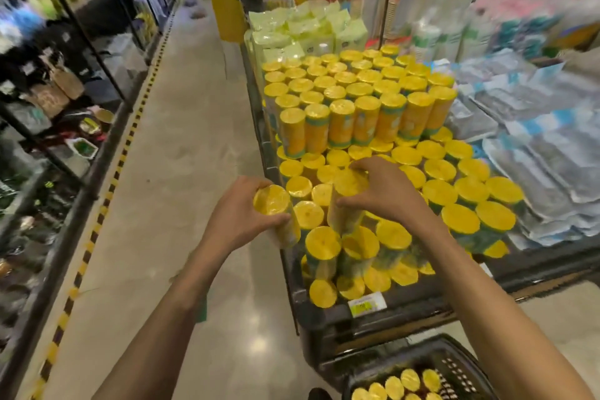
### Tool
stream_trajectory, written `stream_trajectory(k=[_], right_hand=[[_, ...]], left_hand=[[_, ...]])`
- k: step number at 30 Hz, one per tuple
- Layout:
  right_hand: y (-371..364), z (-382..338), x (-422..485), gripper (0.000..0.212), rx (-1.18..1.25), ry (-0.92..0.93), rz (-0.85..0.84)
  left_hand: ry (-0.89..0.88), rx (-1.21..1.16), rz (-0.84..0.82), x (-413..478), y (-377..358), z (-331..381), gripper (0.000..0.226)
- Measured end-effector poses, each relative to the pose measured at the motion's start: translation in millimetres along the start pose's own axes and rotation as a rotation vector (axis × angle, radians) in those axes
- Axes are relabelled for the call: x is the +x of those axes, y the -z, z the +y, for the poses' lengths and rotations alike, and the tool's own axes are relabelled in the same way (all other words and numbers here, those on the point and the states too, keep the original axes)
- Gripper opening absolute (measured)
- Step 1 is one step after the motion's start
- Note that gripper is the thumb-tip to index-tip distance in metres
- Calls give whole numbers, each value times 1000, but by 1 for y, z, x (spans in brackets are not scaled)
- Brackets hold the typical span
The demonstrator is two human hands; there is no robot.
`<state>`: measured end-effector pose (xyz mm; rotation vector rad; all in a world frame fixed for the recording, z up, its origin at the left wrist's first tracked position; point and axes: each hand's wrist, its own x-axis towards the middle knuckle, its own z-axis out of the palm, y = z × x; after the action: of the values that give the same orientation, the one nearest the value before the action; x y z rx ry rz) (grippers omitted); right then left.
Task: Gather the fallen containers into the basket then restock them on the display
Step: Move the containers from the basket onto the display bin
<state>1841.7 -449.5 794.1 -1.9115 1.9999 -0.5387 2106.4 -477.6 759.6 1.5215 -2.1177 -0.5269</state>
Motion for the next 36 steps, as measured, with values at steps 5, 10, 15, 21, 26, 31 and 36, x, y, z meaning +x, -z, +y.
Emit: stream_trajectory(k=[5, 10, 15, 21, 26, 31, 36], right_hand=[[8, -2, 67, 64, -75, 37, -16], [6, -5, 134, 67, -210, 72, -69], [4, -9, 182, 69, -331, 96, -152], [-9, -9, 216, 75, -407, 142, -249], [-18, -4, 230, 75, -418, 148, -244], [-23, 0, 238, 73, -391, 130, -220], [-29, 5, 236, 77, -357, 96, -201]], left_hand=[[-44, 59, -69, 71, -5, 3, 67], [-143, 230, -145, 136, -7, 8, 66], [-171, 318, -200, 190, -15, 3, 72], [-186, 384, -257, 229, -26, 1, 79], [-176, 382, -254, 236, -33, -2, 79], [-179, 385, -210, 236, -38, -4, 78], [-154, 360, -166, 232, -45, -4, 73]])
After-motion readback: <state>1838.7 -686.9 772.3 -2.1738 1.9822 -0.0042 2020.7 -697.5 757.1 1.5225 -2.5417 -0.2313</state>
